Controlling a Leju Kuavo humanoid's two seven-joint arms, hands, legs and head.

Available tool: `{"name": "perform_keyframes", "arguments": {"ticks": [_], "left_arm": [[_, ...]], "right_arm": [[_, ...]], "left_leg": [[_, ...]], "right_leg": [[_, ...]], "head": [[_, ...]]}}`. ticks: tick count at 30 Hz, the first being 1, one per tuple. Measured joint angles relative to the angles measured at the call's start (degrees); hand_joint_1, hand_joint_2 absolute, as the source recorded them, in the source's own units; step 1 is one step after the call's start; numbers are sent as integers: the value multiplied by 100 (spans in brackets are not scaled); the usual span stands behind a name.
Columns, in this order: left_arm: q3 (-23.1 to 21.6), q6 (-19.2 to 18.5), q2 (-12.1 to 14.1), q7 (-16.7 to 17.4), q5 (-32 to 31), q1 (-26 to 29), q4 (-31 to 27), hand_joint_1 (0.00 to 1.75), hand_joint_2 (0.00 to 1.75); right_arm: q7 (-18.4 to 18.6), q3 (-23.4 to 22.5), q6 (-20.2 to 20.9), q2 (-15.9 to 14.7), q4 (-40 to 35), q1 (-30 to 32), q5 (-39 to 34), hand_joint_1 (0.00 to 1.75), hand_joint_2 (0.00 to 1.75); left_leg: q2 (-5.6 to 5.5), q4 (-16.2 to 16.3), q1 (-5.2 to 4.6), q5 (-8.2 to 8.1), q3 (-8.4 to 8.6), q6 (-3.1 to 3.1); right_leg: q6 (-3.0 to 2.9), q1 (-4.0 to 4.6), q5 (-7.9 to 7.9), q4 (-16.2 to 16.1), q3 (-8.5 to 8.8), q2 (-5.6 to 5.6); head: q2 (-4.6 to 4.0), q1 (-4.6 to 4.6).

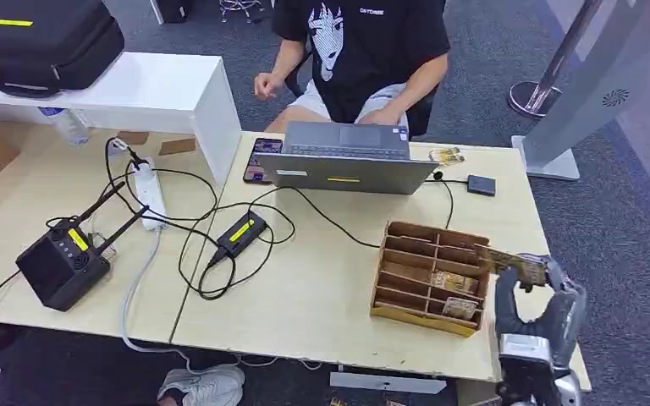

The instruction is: Pass the card to the sensor for recognition and then transmit it.

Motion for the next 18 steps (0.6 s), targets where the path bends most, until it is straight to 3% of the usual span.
{"name": "perform_keyframes", "arguments": {"ticks": [4,8,13,18], "left_arm": [[46,59,-15,70,33,0,0,0,175],[74,74,-37,107,81,-1,0,0,175],[81,87,-48,118,105,-5,0,0,175],[83,92,-50,125,138,-9,0,0,175]], "right_arm": [[615,-846,-20,65,137,91,350,175,175],[1073,-1352,94,127,383,97,492,175,175],[1550,-1663,232,166,739,74,997,175,175],[2057,-1686,987,146,1036,52,1327,175,175]], "left_leg": [[1,0,-1,0,1,0],[0,0,-1,1,1,0],[-1,0,0,1,1,0],[1,-1,2,0,1,0]], "right_leg": [[0,0,2,0,2,0],[0,0,2,1,2,0],[-1,1,1,2,1,0],[-1,2,0,2,1,2]], "head": [[0,0],[0,0],[0,0],[0,0]]}}
